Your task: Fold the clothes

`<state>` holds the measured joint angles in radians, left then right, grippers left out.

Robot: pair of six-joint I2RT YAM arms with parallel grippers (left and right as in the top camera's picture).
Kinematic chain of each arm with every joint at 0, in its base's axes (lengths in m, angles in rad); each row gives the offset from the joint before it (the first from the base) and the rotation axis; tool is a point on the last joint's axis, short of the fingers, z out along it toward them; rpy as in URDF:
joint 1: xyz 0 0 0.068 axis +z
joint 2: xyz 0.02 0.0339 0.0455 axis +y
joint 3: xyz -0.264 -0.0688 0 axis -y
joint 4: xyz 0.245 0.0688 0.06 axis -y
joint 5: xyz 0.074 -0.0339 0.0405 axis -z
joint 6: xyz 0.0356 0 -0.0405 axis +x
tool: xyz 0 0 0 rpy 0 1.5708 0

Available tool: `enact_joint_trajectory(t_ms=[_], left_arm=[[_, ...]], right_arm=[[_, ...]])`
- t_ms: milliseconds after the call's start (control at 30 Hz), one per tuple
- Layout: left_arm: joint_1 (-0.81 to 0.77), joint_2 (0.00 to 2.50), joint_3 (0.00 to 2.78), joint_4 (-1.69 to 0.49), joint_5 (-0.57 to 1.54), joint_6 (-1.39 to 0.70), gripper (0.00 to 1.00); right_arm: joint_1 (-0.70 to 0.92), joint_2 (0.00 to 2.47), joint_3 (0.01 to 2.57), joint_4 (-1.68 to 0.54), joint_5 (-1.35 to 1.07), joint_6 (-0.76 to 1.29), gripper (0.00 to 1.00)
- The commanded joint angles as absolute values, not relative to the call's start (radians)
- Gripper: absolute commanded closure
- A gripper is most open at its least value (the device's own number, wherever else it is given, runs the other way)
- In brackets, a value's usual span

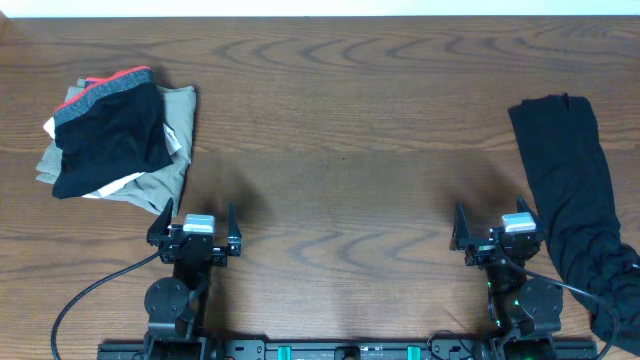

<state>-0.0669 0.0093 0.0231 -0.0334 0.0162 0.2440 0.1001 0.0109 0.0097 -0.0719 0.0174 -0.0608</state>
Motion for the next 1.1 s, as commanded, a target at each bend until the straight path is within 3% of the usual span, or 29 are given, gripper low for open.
enact_joint_trajectory(t_ms=[0,800,967,1067], left_arm=[[-0.062,0.004,0.004,-0.070,0.008,0.257,0.02],[-0.062,0.008,0.004,-0.071,0.008,0.246,0.02],[-0.062,0.026,0.008,-0.075,0.009,-0.035,0.02],[-0.062,0.046,0.037,-0.090,0.048,-0.097,0.02]], right_arm=[[0.083,0.005,0.006,-0.075,0.010,-0.072,0.01],[0.083,0.015,0.082,-0.154,0.027,0.060,0.01],[0.083,0.073,0.223,-0.307,0.080,0.082,0.01],[0.083,0.144,0.330,-0.398,0.117,0.093,0.01]])
